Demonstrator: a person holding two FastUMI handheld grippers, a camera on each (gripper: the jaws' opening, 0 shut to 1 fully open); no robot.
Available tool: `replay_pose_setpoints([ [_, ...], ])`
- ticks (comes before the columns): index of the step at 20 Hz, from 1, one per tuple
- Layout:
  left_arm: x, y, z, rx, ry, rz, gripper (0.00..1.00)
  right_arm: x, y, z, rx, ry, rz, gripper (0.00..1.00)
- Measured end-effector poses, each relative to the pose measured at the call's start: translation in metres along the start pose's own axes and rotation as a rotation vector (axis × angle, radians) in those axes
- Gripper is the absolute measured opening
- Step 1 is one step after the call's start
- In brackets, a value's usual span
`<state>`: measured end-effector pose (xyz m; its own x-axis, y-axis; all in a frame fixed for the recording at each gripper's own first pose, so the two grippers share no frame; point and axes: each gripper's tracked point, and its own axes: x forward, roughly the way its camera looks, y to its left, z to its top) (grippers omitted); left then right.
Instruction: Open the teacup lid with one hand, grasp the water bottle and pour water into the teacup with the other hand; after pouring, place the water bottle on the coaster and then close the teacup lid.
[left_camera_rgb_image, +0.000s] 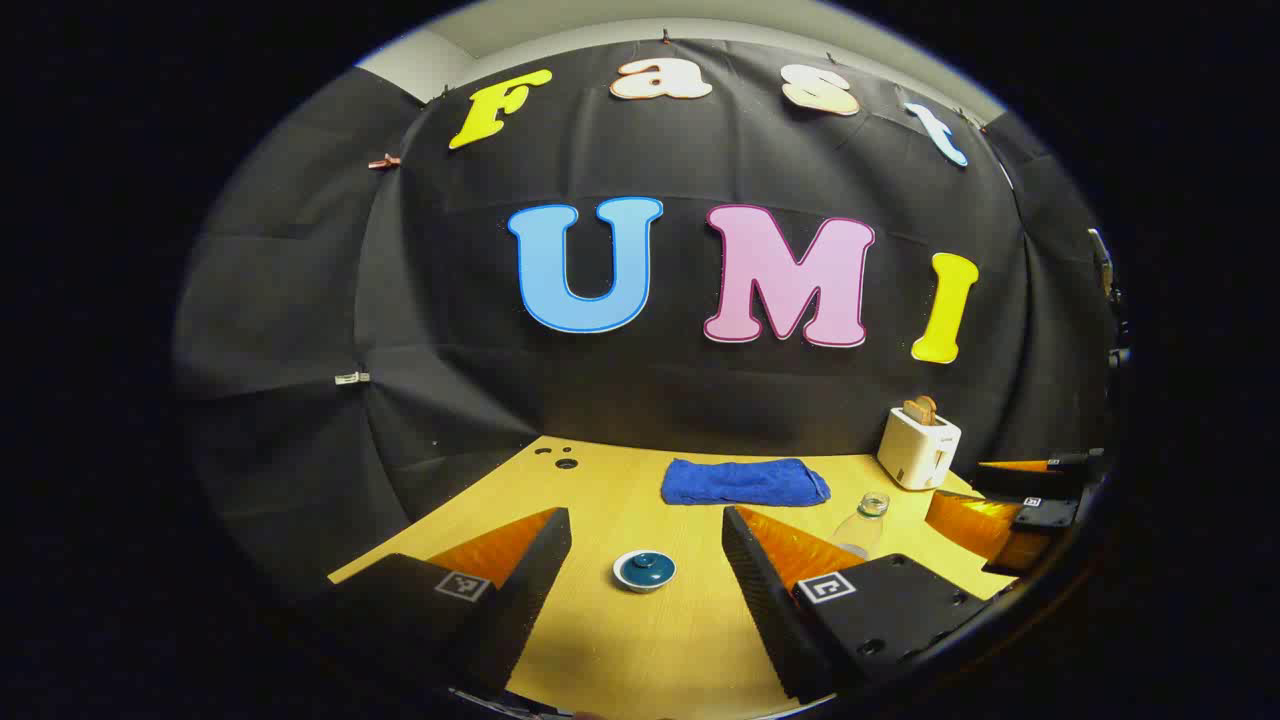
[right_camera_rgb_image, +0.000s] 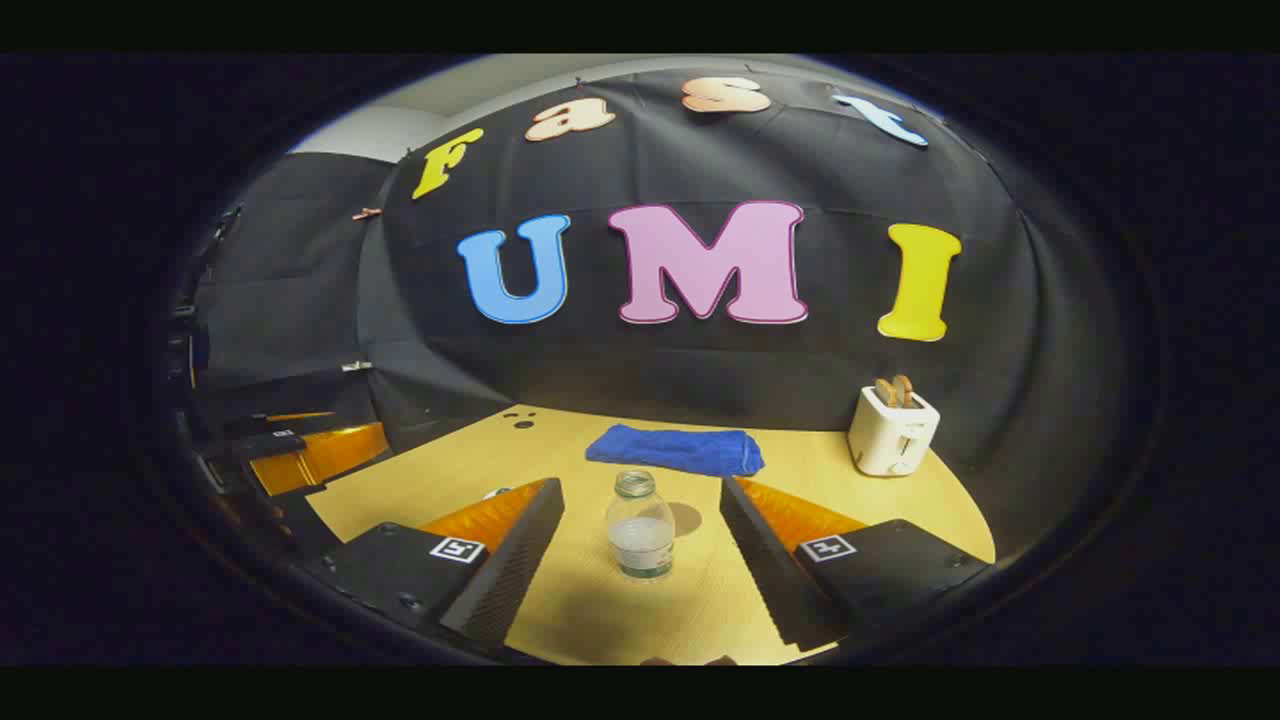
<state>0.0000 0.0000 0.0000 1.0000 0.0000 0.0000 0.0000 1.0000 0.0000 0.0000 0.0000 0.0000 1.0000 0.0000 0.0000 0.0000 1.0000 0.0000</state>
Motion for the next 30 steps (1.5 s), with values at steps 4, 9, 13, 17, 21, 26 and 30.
replay_pose_setpoints([
  [4, -0.002, 0.008, 0.003, -0.001, -0.002, 0.006, 0.95, -0.006, 0.001, 0.000, -0.004, -0.001, -0.001, 0.98],
  [9, -0.006, 0.016, 0.003, 0.006, -0.001, 0.014, 0.95, -0.005, 0.009, 0.000, -0.003, -0.005, 0.015, 0.98],
  [13, -0.006, 0.020, 0.003, -0.007, 0.007, 0.022, 0.95, -0.005, 0.014, -0.001, -0.005, -0.007, 0.033, 0.98],
  [17, 0.004, 0.022, 0.003, 0.009, 0.000, 0.013, 0.95, -0.002, 0.014, -0.005, -0.010, -0.007, 0.036, 0.98],
  [21, 0.028, 0.028, -0.005, -0.018, -0.006, 0.017, 0.96, 0.004, 0.006, -0.021, -0.033, 0.015, 0.011, 0.98],
  [26, 0.079, 0.043, -0.046, -0.041, 0.055, 0.028, 0.95, 0.014, -0.002, -0.050, -0.005, 0.074, -0.023, 0.98],
  [30, 0.125, 0.038, -0.087, -0.004, 0.109, -0.020, 0.95, 0.034, 0.000, -0.077, 0.024, 0.110, -0.032, 0.98],
])
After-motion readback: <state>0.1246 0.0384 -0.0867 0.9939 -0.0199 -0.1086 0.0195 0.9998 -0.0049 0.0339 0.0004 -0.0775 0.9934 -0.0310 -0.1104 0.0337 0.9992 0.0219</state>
